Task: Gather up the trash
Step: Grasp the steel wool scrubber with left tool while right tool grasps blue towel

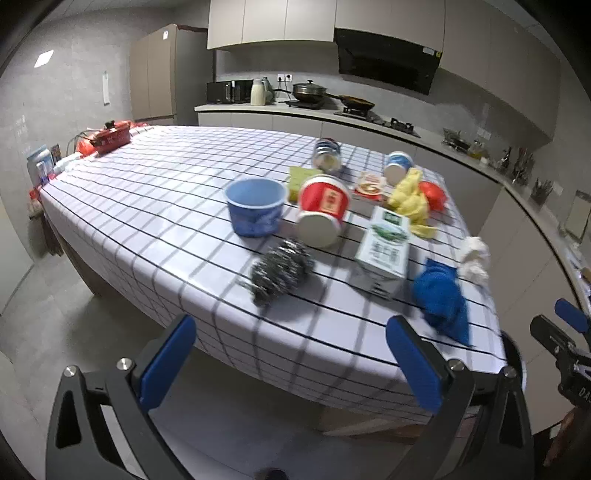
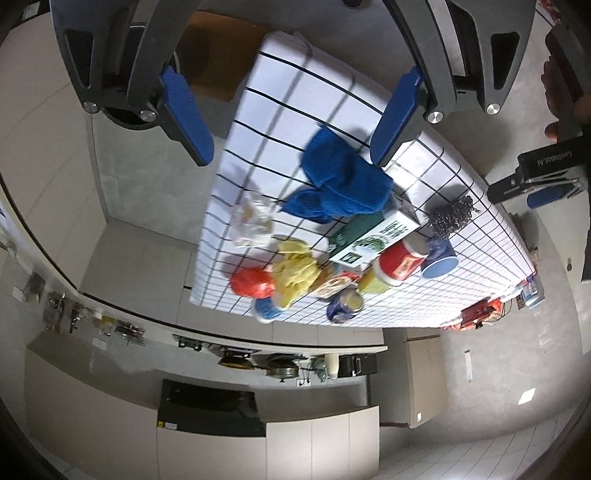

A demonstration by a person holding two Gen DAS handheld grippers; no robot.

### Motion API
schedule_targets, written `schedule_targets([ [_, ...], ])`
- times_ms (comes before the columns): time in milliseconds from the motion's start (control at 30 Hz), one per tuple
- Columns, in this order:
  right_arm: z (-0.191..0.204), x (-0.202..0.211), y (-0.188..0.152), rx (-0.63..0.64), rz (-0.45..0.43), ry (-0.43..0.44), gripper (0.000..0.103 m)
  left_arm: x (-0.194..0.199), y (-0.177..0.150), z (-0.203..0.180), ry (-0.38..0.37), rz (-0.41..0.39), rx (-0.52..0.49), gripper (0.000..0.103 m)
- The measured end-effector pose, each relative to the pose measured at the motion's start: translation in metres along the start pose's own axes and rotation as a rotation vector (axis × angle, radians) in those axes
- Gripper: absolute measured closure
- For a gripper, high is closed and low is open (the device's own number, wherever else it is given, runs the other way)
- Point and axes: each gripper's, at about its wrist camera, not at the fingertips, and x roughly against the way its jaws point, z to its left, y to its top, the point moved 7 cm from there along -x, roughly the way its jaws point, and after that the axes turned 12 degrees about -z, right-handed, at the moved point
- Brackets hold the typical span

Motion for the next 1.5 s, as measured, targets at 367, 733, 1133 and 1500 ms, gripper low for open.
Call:
schedule_targets([
  [367, 0.042, -0.06, -0.007, 0.006, 0.073, 0.037, 0.022, -0.049, -0.002, 0.014, -0.048, 0.04, -0.025, 0.009],
  [733, 0.052, -0.111, -0.016, -0.024, 0.151, 0.032, 0.03, -0.09, 0.003, 0.018, -0.108, 0.078, -0.032, 0.022],
  [1133, 0.059, -0.121, -0.02, -0.048, 0.167, 0.044, 0.075, -0.095, 0.002, 0.012, -0.155, 0.097, -0.076, 0.061],
  [1500, 0.06, -0.09, -0.004, -0.038, 0.108, 0.061, 0.09, -0.059, 0.024, 0.001, -0.168, 0.023, -0.109, 0.061],
])
